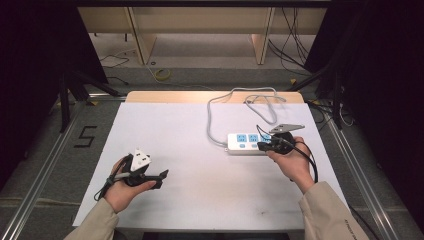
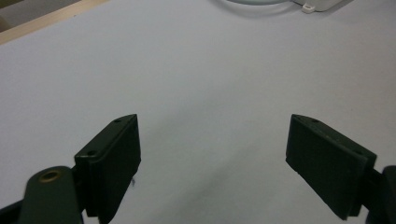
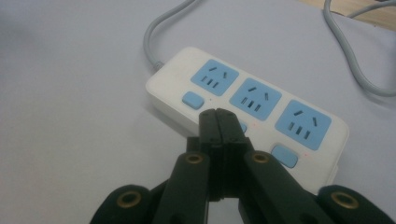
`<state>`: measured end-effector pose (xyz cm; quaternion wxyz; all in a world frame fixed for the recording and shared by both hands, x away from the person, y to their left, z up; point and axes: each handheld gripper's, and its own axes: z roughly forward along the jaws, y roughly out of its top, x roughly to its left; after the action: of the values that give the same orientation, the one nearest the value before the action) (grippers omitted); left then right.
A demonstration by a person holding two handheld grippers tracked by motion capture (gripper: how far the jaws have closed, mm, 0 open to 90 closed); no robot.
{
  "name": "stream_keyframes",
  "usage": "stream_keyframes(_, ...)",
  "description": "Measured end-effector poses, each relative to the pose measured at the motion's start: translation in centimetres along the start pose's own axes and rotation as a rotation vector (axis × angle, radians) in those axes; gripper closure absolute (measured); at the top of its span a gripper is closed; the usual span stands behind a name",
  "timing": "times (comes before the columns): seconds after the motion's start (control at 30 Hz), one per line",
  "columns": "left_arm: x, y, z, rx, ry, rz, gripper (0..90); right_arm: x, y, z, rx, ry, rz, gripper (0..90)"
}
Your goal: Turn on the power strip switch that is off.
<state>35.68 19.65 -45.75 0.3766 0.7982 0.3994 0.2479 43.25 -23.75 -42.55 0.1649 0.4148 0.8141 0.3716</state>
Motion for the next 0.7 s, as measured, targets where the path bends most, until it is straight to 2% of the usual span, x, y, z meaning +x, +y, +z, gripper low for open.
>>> stream_keyframes(0.7,-0.1,0.0,0.1,0.005,0.001,0.006,17.5,0.3,1.2,0.6,0.022,0.014,0.008,90.0)
